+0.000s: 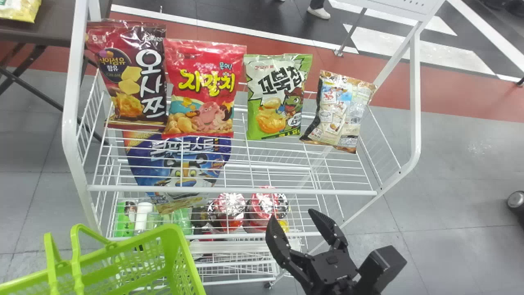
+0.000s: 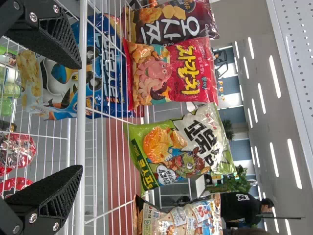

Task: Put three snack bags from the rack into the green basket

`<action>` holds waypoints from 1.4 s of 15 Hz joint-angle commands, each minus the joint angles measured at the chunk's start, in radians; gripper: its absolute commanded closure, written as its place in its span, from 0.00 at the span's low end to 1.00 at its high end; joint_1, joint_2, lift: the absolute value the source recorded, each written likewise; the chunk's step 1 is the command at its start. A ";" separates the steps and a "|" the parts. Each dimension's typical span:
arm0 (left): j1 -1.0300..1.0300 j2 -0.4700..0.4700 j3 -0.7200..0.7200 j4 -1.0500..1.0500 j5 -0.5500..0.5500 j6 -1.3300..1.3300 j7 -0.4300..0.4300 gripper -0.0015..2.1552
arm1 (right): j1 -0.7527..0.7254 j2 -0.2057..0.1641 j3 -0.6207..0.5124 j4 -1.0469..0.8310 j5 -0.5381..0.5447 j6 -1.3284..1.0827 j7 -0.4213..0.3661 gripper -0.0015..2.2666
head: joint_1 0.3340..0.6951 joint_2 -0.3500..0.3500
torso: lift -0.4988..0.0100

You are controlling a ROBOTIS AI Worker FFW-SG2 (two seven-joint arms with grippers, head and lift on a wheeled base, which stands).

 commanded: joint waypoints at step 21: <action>0.014 0.003 0.011 0.007 0.000 -0.011 0.000 1.00 | -0.437 0.004 0.181 0.150 0.110 0.273 -0.123 0.04 | 1.00 0.26 | 0.98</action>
